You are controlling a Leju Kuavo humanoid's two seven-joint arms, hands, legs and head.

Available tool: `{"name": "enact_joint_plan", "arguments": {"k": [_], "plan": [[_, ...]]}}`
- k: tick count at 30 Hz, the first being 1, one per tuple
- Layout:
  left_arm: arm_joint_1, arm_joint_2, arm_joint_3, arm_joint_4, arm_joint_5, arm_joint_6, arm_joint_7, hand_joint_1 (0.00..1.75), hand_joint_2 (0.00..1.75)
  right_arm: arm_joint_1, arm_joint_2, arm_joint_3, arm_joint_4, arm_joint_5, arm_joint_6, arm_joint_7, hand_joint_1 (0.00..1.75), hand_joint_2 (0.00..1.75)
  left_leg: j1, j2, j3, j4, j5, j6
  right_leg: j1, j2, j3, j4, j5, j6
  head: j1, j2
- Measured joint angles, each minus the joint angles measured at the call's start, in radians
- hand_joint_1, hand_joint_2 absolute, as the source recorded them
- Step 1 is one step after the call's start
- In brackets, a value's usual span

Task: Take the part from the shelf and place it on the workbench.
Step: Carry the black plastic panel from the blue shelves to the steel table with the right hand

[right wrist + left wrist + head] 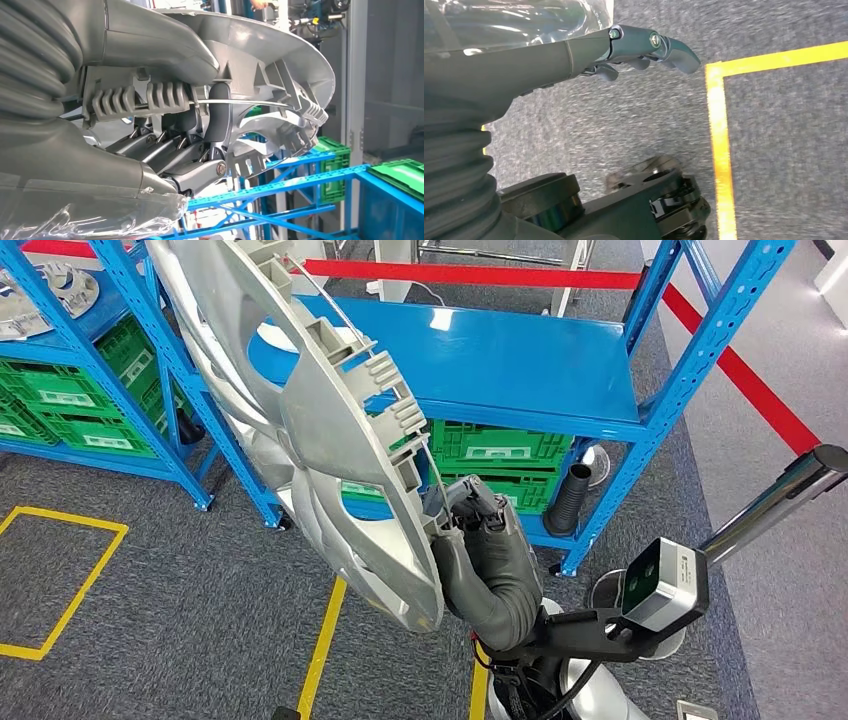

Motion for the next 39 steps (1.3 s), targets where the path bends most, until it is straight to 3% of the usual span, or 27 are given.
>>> {"name": "enact_joint_plan", "arguments": {"k": [1,3,5,6,7,9,10,13,14,15,16,17,19,20,22,24,25,27,29,30,31,33,35,36,39], "plan": [[0.000,0.000,0.000,0.000,0.000,0.000,0.000,0.00,1.75,0.000,0.000,0.000,0.000,0.000,-0.001,0.001,1.75,1.75,0.001,0.000,0.019,0.005,0.023,-0.001,0.000,-0.001,-0.018,0.006,0.009,0.002,-0.001,0.000],[-0.002,0.000,0.000,0.000,0.000,0.000,0.000,0.00,1.75,0.000,0.000,0.000,0.000,0.000,-0.003,0.001,1.75,1.75,0.002,-0.001,0.107,-0.083,0.068,0.002,0.000,-0.001,-0.053,0.020,0.026,0.007,-0.002,0.000],[-0.006,0.000,0.000,0.000,0.000,0.000,0.000,0.00,1.75,0.000,0.000,0.000,0.000,0.000,-0.004,0.001,1.75,1.75,-0.001,-0.003,0.213,-0.231,0.056,0.013,0.002,-0.001,-0.075,0.032,0.041,0.017,-0.001,0.000],[-0.008,0.000,0.000,0.000,0.000,0.000,0.000,0.00,1.75,0.000,0.000,0.000,0.000,0.000,-0.004,0.001,1.75,1.75,-0.003,-0.004,0.243,-0.280,0.041,0.020,0.003,-0.001,-0.081,0.033,0.050,0.023,-0.001,0.000],[-0.009,0.000,0.000,0.000,0.000,0.000,0.001,0.00,1.75,0.000,0.000,-0.001,0.000,0.000,-0.005,0.001,1.75,1.75,-0.007,-0.005,0.254,-0.306,0.034,0.028,0.003,-0.002,-0.085,0.032,0.059,0.029,0.000,0.000],[-0.008,0.000,0.000,0.000,0.000,0.000,0.001,0.00,1.75,0.000,0.000,-0.001,0.000,0.000,-0.005,0.001,1.75,1.75,-0.007,-0.002,0.243,-0.314,0.048,0.046,0.000,-0.001,-0.092,0.030,0.065,0.041,-0.001,0.000],[-0.007,0.000,0.000,0.000,0.000,0.000,0.002,0.00,1.75,0.000,-0.001,-0.001,0.000,0.000,-0.006,0.001,1.75,1.75,-0.006,0.000,0.235,-0.316,0.058,0.054,-0.001,0.000,-0.100,0.045,0.046,0.046,0.000,0.000],[-0.007,0.000,0.000,-0.001,-0.001,0.000,0.002,0.00,1.75,0.001,-0.002,-0.001,0.001,0.000,-0.008,0.001,1.75,1.75,-0.006,0.003,0.201,-0.318,0.088,0.068,-0.002,0.002,-0.146,0.196,-0.081,0.056,0.006,0.000],[-0.007,0.000,0.000,-0.001,-0.001,0.000,0.003,0.00,1.75,0.002,-0.002,-0.001,0.001,0.000,-0.008,0.001,1.75,1.75,-0.008,0.004,0.189,-0.316,0.097,0.068,-0.002,0.002,-0.158,0.255,-0.109,0.057,0.006,0.000],[-0.007,0.000,0.000,-0.001,-0.001,0.000,0.004,0.00,1.75,0.004,-0.003,-0.001,0.002,0.000,-0.008,0.001,1.75,1.75,-0.010,0.004,0.177,-0.315,0.105,0.069,-0.002,0.002,-0.158,0.292,-0.116,0.057,0.006,0.000],[-0.007,0.001,0.000,-0.001,-0.001,0.000,0.004,0.00,1.75,0.005,-0.003,-0.001,0.003,0.000,-0.009,0.001,1.75,1.75,-0.011,0.004,0.165,-0.312,0.112,0.068,-0.002,0.002,-0.142,0.294,-0.104,0.055,0.007,0.000],[-0.007,0.001,0.000,-0.001,-0.001,0.000,0.005,0.00,1.75,0.006,-0.004,-0.001,0.004,0.000,-0.010,0.000,1.75,1.75,-0.013,0.004,0.154,-0.309,0.118,0.068,-0.001,0.002,-0.106,0.257,-0.079,0.052,0.007,0.000],[-0.007,0.000,0.000,-0.001,-0.001,0.000,0.006,0.00,1.75,0.007,-0.004,-0.001,0.004,0.000,-0.011,0.000,1.75,1.75,-0.016,0.004,0.139,-0.300,0.126,0.064,0.002,0.002,-0.006,0.115,-0.044,0.039,0.007,0.000],[-0.007,0.000,0.000,-0.002,-0.001,0.000,0.007,0.00,1.75,0.006,-0.004,-0.001,0.004,0.000,-0.012,0.000,1.75,1.75,-0.017,0.004,0.133,-0.295,0.130,0.060,0.005,0.002,0.032,0.054,-0.041,0.033,0.007,0.000],[-0.008,-0.001,0.000,-0.002,-0.001,-0.001,0.008,0.00,1.75,0.007,-0.005,-0.001,0.004,0.000,-0.012,-0.002,1.75,1.75,-0.016,0.005,0.123,-0.291,0.141,0.048,0.010,0.003,0.058,0.001,-0.048,0.024,0.007,0.000],[-0.008,-0.001,0.000,-0.003,-0.001,-0.002,0.008,0.00,1.75,0.009,-0.005,-0.002,0.004,0.000,-0.012,-0.002,1.75,1.75,-0.013,0.004,0.117,-0.289,0.144,0.036,0.009,0.003,0.052,-0.008,-0.036,0.014,0.007,0.000],[-0.007,-0.001,0.000,-0.003,-0.001,-0.002,0.008,0.00,1.75,0.009,-0.004,-0.002,0.004,0.000,-0.013,-0.002,1.75,1.75,-0.012,0.002,0.112,-0.277,0.129,0.029,0.007,0.002,0.048,-0.012,-0.029,0.008,0.005,0.000],[-0.008,0.000,0.000,-0.003,-0.002,-0.002,0.009,0.00,1.75,0.010,-0.004,-0.002,0.005,0.000,-0.014,-0.002,1.75,1.75,-0.008,0.000,0.084,-0.196,0.062,0.017,0.002,-0.002,0.038,-0.015,-0.017,0.000,0.001,0.000],[-0.007,0.000,0.000,-0.003,-0.003,-0.003,0.011,0.00,1.75,0.012,-0.004,-0.002,0.005,0.000,-0.014,-0.003,1.75,1.75,-0.002,0.000,0.043,-0.068,-0.009,0.005,0.001,-0.003,0.022,-0.010,-0.008,-0.002,-0.003,0.000],[-0.007,0.000,0.000,-0.003,-0.003,-0.003,0.011,0.00,1.75,0.014,-0.004,-0.002,0.006,0.000,-0.014,-0.003,1.75,1.75,0.000,0.000,0.035,-0.028,-0.023,0.001,0.001,-0.003,0.012,-0.005,-0.004,-0.002,-0.003,0.000],[-0.006,0.001,0.000,-0.003,-0.003,-0.003,0.012,0.00,1.75,0.015,-0.004,-0.002,0.007,0.000,-0.014,-0.002,1.75,1.75,0.002,0.000,0.044,-0.023,-0.017,-0.002,0.000,-0.004,0.003,0.001,0.000,0.000,-0.003,0.000],[-0.007,0.001,0.000,-0.003,-0.003,-0.004,0.014,0.00,1.75,0.017,-0.004,-0.002,0.008,0.000,-0.015,-0.002,1.75,1.75,0.005,-0.001,0.115,-0.125,0.033,-0.003,-0.003,-0.003,-0.016,0.016,0.005,0.004,-0.003,0.000],[-0.010,0.001,0.000,-0.003,-0.003,-0.004,0.016,0.00,1.75,0.017,-0.004,-0.002,0.008,0.000,-0.015,-0.003,1.75,1.75,0.003,-0.003,0.186,-0.247,0.065,0.005,-0.002,-0.002,-0.032,0.029,0.009,0.013,-0.003,0.000],[-0.010,0.001,0.000,-0.003,-0.003,-0.004,0.016,0.00,1.75,0.017,-0.004,-0.002,0.008,0.000,-0.014,-0.003,1.75,1.75,0.002,-0.005,0.200,-0.277,0.069,0.010,-0.001,-0.001,-0.038,0.033,0.013,0.019,-0.003,0.000],[-0.011,0.003,0.000,-0.003,-0.004,-0.005,0.017,0.00,1.75,0.017,-0.005,-0.003,0.008,0.000,-0.014,-0.003,1.75,1.75,-0.001,-0.005,0.188,-0.289,0.082,0.032,-0.003,0.001,-0.048,0.032,0.025,0.041,-0.003,0.000]]}}
